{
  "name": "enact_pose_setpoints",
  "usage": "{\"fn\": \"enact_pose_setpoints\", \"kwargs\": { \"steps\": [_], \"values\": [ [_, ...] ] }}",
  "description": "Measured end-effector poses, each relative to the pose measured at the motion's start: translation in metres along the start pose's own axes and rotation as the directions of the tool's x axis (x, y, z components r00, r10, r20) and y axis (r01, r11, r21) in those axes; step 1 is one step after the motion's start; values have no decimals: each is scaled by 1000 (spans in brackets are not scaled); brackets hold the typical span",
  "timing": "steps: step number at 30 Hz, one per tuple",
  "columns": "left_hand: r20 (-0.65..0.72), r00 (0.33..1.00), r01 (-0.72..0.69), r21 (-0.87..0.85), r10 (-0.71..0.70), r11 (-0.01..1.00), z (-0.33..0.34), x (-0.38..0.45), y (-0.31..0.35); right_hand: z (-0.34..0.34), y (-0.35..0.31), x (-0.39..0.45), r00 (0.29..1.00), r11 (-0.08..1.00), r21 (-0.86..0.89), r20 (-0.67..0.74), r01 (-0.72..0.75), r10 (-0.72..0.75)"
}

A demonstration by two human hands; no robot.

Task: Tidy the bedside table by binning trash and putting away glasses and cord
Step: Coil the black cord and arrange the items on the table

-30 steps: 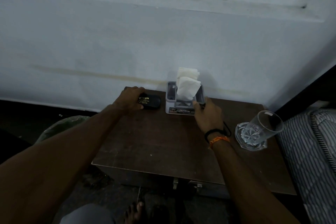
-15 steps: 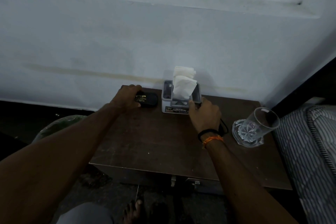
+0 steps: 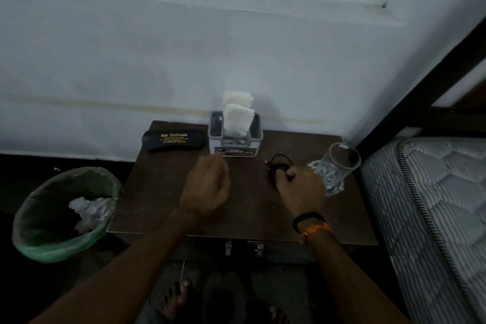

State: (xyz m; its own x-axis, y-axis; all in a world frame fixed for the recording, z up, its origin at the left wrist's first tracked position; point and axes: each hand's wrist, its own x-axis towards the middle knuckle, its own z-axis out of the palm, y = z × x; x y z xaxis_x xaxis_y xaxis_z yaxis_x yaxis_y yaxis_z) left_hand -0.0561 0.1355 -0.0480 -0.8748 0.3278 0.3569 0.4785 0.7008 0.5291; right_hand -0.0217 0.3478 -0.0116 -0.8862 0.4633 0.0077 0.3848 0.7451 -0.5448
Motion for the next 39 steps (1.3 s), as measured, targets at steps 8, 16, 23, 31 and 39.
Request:
{"fn": "enact_pose_setpoints", "kwargs": {
  "steps": [8,16,23,31,39],
  "values": [
    [152,981,-95,-153,118,984,67,40,100,-43,76,7,930,935,1,-102,-354,352],
    [419,898,280,-307,-135,909,98,53,153,-29,110,33,974,973,53,-5,-225,226],
    [444,870,377,-315,-216,871,121,61,154,-36,110,45,986,956,243,44,-166,160],
    [499,824,443,-272,-268,854,127,86,151,-30,114,80,991,943,304,57,-133,121],
    [505,840,345,-222,-196,912,122,115,145,-20,111,107,992,921,370,34,-125,121]
  ]
}}
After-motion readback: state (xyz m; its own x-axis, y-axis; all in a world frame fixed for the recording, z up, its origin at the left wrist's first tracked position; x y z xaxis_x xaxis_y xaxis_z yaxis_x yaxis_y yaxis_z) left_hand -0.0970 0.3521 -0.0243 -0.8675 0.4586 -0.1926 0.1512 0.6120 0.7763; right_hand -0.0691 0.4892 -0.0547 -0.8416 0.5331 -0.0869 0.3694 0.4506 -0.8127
